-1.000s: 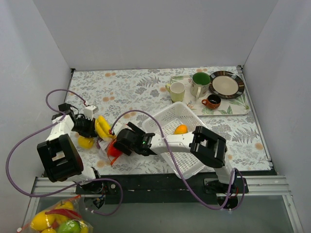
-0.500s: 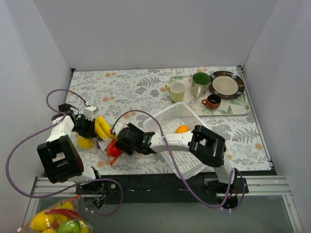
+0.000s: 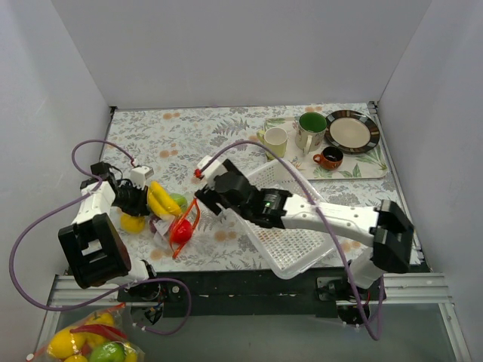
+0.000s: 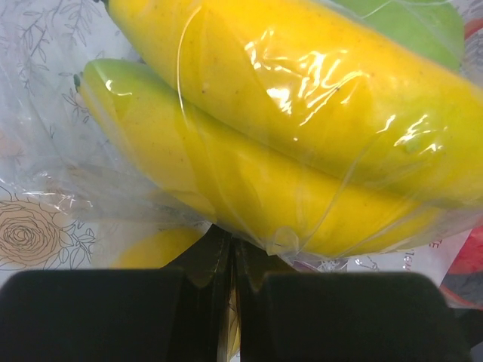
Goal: Open the zip-top bag and remove the fake food
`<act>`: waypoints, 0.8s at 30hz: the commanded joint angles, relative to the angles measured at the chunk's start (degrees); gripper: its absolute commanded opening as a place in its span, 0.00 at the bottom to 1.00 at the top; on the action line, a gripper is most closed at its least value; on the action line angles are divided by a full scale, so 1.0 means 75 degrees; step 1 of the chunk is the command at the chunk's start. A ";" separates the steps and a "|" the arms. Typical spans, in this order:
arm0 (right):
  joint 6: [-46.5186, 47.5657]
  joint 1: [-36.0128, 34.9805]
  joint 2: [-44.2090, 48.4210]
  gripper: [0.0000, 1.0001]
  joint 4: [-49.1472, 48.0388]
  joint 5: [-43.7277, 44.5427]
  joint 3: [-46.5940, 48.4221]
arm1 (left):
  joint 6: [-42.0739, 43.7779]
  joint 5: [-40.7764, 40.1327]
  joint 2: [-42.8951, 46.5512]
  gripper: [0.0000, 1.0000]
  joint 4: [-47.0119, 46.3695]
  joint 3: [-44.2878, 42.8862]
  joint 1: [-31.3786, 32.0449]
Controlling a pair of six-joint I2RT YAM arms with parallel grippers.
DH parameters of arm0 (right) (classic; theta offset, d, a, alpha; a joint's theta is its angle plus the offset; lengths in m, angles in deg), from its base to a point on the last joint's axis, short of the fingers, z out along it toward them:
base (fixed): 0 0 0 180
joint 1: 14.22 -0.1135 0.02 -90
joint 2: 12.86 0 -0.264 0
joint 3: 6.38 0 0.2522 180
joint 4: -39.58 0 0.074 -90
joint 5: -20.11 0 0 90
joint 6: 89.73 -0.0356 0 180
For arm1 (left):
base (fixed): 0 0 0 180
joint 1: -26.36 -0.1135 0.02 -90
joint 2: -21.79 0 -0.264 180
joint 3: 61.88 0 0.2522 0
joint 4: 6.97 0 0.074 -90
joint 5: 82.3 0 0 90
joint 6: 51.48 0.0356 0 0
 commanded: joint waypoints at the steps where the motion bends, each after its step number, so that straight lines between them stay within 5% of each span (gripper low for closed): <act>1: -0.0470 0.0770 0.1473 0.43 -0.0279 0.0409 -0.1914 | -0.0010 -0.0036 0.0297 0.00 0.0250 -0.0162 0.0003; 5: -0.1009 0.1916 0.2320 0.40 -0.0595 -0.0035 -0.3207 | -0.0034 0.0140 0.0320 0.00 0.0343 -0.0221 0.0015; 10: -0.0870 0.2177 0.2323 0.45 -0.0633 -0.0458 -0.3130 | -0.0116 0.0164 0.0414 0.00 0.0437 -0.0256 0.0050; 12: -0.0823 0.2189 0.2089 0.65 -0.0410 -0.0458 -0.2825 | -0.0105 0.0117 0.0507 0.00 0.0437 -0.0244 0.0062; 13: -0.0799 0.2247 0.2041 0.97 -0.0352 -0.0528 -0.2755 | -0.0116 0.0082 0.0531 0.00 0.0437 -0.0233 0.0062; 24: -0.0870 0.1652 0.1947 0.99 0.0248 -0.0903 -0.1653 | -0.0128 0.0116 0.0472 0.00 0.0438 -0.0233 0.0073</act>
